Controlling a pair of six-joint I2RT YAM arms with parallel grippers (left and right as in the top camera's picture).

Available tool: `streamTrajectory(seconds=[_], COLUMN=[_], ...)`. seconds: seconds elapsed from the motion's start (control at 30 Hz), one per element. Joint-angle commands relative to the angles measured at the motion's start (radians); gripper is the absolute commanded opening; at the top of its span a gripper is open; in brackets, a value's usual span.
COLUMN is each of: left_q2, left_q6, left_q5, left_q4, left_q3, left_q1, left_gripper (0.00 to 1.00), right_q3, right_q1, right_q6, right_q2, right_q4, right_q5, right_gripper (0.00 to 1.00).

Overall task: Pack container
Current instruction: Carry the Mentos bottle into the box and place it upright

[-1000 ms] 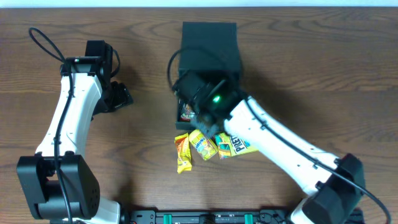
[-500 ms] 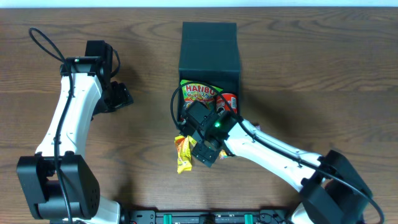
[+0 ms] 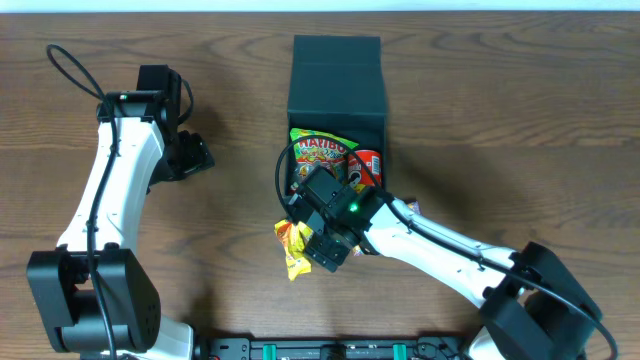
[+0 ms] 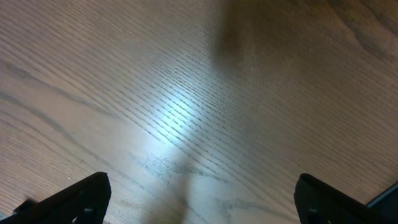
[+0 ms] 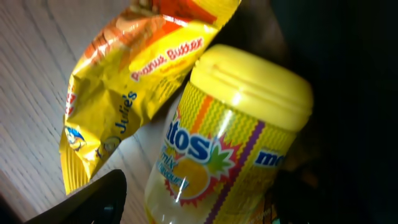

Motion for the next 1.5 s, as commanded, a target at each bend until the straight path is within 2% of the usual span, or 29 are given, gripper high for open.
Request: streamTrajectory(seconds=[0.0, 0.43, 0.63, 0.97, 1.47], left_q2=[0.005, 0.005, 0.005, 0.004, 0.004], left_q6=[-0.004, -0.004, -0.004, -0.004, -0.004], left_q5=[0.0, 0.0, 0.001, 0.0, 0.0], left_q4=[-0.002, -0.002, -0.002, -0.002, -0.002], left_q3=[-0.004, -0.004, -0.004, -0.004, -0.004], left_q1=[0.003, 0.003, 0.003, 0.003, 0.003], left_gripper=[0.95, 0.95, 0.95, 0.95, 0.95], right_q3=[-0.003, -0.003, -0.003, 0.05, 0.329], right_q1=[-0.005, -0.005, -0.006, -0.005, -0.014], right_q6=[-0.012, 0.008, 0.027, 0.007, -0.124], right_q2=[-0.006, 0.062, 0.066, 0.04, -0.018], right_q4=[0.01, 0.055, 0.069, 0.02, -0.206], right_q5=[-0.007, -0.019, -0.019, 0.023, 0.18], right_gripper=[0.77, 0.74, 0.5, 0.46, 0.45])
